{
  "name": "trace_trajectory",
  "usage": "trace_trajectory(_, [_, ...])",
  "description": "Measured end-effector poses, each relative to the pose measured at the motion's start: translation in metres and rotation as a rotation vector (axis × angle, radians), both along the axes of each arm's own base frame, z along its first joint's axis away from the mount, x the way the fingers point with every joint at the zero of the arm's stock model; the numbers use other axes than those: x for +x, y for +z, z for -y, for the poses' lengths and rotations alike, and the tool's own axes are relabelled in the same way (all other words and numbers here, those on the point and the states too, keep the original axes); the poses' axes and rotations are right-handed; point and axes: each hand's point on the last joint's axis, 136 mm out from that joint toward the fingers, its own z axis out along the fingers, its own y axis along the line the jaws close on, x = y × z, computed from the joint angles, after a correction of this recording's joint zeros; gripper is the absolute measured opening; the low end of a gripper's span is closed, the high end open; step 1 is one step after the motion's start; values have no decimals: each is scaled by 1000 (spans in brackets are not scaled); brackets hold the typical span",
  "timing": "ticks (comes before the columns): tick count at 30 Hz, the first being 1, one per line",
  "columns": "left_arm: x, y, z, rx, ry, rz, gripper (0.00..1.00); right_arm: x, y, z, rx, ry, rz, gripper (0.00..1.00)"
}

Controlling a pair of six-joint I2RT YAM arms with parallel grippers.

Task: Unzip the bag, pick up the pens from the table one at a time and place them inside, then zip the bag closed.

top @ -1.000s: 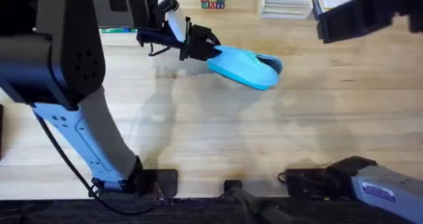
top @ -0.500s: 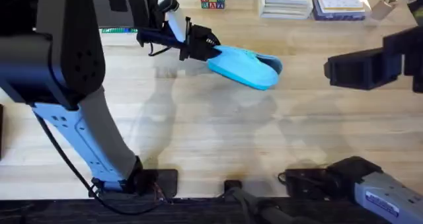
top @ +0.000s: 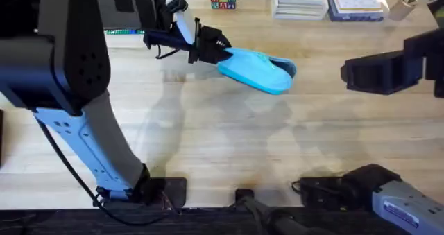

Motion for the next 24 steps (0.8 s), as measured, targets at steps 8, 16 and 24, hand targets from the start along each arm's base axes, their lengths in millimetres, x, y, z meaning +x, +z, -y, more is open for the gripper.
trace_trajectory(8, [0,0,0,0,0,0,42,15,5,-10,21,32,34,998])
trace_trajectory(16, [0,0,0,0,0,0,42,68,-19,-39,-3,161,-17,997])
trace_trajectory(24, [0,0,0,0,0,0,42,105,-40,-68,21,291,-38,997])
